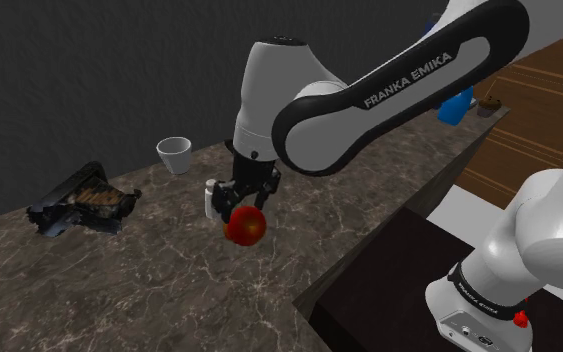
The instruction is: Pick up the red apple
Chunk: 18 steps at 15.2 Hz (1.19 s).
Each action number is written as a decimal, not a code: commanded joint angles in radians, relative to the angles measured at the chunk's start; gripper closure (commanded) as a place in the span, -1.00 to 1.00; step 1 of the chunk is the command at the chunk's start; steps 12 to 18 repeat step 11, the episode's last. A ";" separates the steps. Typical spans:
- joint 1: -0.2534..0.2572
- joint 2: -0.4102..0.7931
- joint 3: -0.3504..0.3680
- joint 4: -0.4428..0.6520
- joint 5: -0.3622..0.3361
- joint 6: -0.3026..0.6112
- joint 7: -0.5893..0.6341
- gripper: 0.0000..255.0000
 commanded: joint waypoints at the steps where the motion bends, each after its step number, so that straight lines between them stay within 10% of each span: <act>1: 0.000 -0.020 -0.001 0.009 0.010 -0.027 -0.005 1.00; 18: -0.002 -0.084 -0.009 0.063 0.037 -0.141 -0.019 1.00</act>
